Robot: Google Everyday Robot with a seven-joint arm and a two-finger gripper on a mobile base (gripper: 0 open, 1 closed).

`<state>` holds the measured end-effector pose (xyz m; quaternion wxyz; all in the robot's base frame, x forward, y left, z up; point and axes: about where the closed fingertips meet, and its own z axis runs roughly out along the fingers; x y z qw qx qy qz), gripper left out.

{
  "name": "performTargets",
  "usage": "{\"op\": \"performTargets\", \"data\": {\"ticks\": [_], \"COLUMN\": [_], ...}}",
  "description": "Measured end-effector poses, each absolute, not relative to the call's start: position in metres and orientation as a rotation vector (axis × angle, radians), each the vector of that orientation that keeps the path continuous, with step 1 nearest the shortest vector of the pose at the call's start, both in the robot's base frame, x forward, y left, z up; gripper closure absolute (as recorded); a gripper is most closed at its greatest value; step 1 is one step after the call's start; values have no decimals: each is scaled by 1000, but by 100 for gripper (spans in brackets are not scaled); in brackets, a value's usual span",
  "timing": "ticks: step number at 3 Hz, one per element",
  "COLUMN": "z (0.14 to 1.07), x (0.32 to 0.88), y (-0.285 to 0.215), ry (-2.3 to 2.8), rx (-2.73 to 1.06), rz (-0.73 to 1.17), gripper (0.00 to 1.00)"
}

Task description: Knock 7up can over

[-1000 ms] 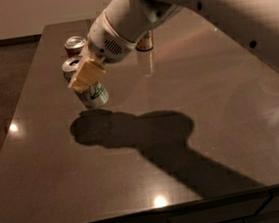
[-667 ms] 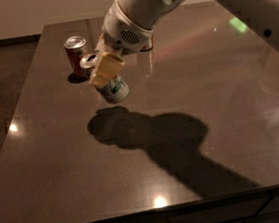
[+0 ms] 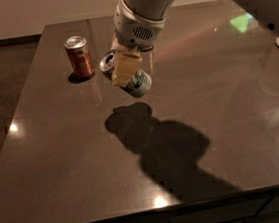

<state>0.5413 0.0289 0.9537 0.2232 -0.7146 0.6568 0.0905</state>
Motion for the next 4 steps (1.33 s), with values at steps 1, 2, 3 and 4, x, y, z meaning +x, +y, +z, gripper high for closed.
{"op": "performTargets", "data": {"ticks": [1,2,3,4], "z": [942,931,919,913], "x": [543,544,543,542], "y": [22,19,18,18], "ry": [1832,1840,1843,1843], "rx": [-2061,-2137,-2202,-2240], "rz": [129,40,-17,-47], "gripper": [100,88,64,40]}}
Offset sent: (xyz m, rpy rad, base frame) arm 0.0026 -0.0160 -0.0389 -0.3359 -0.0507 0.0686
